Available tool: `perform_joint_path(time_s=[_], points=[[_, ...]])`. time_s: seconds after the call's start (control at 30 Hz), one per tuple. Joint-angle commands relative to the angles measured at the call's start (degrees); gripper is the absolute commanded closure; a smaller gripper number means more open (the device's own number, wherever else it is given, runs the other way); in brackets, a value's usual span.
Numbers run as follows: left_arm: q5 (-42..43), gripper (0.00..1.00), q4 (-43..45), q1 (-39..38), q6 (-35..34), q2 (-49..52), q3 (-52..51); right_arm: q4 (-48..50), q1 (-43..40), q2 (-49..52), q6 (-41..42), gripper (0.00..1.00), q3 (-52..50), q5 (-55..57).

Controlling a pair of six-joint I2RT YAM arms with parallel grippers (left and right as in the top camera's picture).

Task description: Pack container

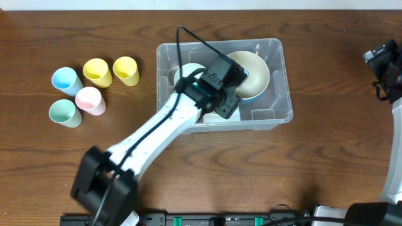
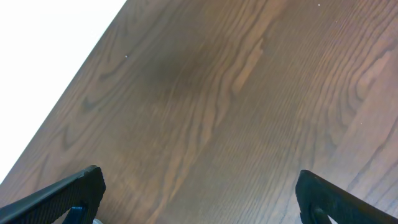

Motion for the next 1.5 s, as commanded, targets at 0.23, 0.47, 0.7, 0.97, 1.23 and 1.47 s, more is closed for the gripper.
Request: perform_joint_path(time_s=[0.23,0.47,0.7,0.97,1.23,1.47], points=[[-2.47,0.64,-3.04,0.17,-1.27,-0.35,0.52,-0.09,-0.17,-0.33,0.68,0.01,0.46,0.63],[-6.49,0.94,-3.04,1.75,-1.53,2.84,0.48,-0.09,-0.17,-0.33,0.68,0.01,0.46,0.63],[-6.47,0.94,-3.06,3.32,-2.38,6.14,0.42,-0.09,-0.17,-0.33,0.7,0.01,0.46,0.63],[-5.62,0.94,-3.76,3.3,-3.89,6.54,-0.02,-0.09,-0.17,-0.33,0.7,0.01,0.46,0.63],[-4.96,0.94,-5.95,3.32,-4.11,6.99,-0.33,-0.09,-0.17,-0.33,0.7,0.01,0.46,0.63],[-4.94,0.94,-6.49,3.3,-4.13,7.02,-0.33,-0.09,-0.17,-0.33,0.68,0.01,0.46,0.63]])
